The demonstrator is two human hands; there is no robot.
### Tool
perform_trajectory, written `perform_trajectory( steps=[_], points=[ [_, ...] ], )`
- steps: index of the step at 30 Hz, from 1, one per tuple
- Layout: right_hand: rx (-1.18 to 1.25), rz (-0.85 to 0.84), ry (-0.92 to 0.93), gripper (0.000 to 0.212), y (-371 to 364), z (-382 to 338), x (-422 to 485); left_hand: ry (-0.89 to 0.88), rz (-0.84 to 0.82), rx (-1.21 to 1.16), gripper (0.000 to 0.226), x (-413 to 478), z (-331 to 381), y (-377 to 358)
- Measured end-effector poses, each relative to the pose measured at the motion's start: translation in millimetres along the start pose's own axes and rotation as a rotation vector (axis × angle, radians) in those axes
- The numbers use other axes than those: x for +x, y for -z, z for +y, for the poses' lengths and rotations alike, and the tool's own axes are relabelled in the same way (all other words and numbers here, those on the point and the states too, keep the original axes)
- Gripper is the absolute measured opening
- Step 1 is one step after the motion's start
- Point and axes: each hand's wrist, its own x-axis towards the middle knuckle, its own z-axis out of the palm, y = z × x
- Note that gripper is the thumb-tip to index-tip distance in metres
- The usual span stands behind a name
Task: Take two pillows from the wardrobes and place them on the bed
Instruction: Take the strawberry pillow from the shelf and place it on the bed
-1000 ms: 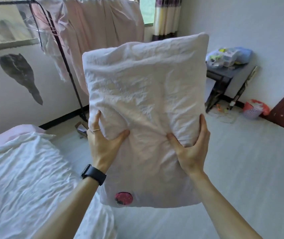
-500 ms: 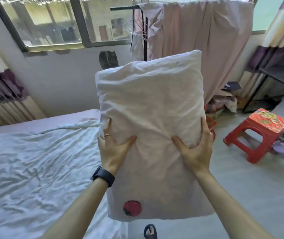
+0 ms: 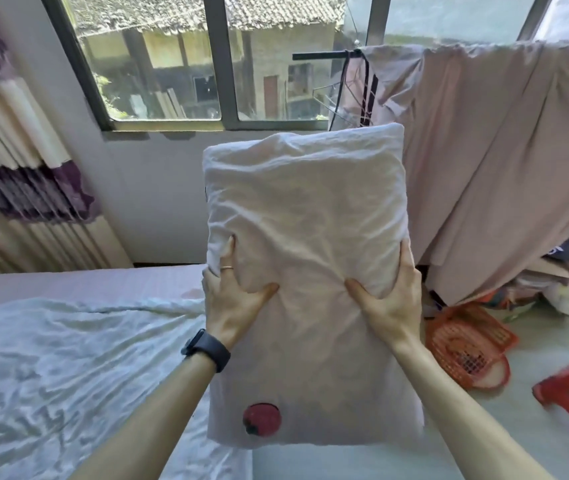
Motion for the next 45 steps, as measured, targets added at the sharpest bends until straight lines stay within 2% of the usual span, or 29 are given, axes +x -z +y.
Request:
perform_trajectory(
  steps=[6,14,22,30,38,45],
  points=[
    [0.008,-0.16,-0.008,0.132,-103,23,127,0.069,0.141,0.12,0.109,125,-23,-49],
    [-0.079,-0.288,0.078,0.121,-239,29,276,0.198,0.333,0.218,0.108,276,-52,-95],
    [-0.122,-0.515,0.139,0.115,-377,28,381,0.382,0.407,0.292,0.107,393,-113,-103],
    [-0.063,-0.668,0.17,0.115,-566,15,468,0.521,0.539,0.312,0.104,530,-193,-88],
    [0.032,-0.804,0.284,0.114,-713,-34,529,0.587,0.687,0.331,0.101,637,-245,-44],
    [0.137,-0.939,0.449,0.113,-829,-80,547,0.63,0.932,0.324,0.101,687,-282,-7]
  ],
)
